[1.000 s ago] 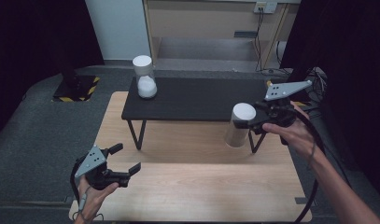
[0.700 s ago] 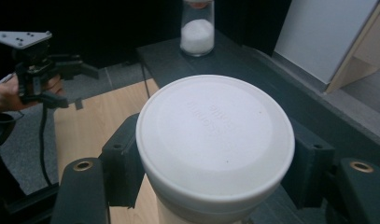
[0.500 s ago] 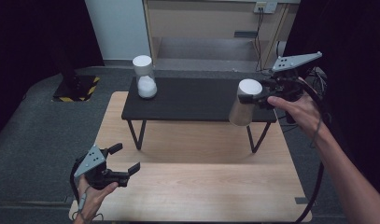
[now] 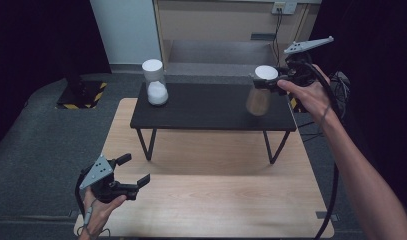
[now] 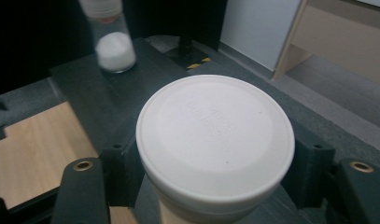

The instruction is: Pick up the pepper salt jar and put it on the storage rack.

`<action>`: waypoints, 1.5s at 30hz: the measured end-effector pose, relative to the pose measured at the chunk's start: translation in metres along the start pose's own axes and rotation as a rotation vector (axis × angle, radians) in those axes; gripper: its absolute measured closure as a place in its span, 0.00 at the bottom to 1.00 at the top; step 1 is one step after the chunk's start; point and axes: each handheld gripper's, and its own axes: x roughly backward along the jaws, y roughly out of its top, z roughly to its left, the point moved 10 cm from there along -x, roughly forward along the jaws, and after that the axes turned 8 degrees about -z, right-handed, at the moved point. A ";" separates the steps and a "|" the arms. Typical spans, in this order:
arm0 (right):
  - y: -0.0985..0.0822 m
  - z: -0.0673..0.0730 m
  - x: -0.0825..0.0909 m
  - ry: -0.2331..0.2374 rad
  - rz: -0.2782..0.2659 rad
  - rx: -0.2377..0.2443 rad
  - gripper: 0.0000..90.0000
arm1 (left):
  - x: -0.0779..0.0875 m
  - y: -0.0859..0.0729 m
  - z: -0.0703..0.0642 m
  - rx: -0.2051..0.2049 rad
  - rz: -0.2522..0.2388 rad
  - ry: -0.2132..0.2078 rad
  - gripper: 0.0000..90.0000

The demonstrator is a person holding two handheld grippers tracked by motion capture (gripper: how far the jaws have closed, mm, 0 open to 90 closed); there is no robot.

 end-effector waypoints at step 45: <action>-0.024 -0.039 -0.035 -0.170 -0.088 -0.105 0.18 | 0.000 0.000 0.000 -0.004 0.009 -0.007 0.01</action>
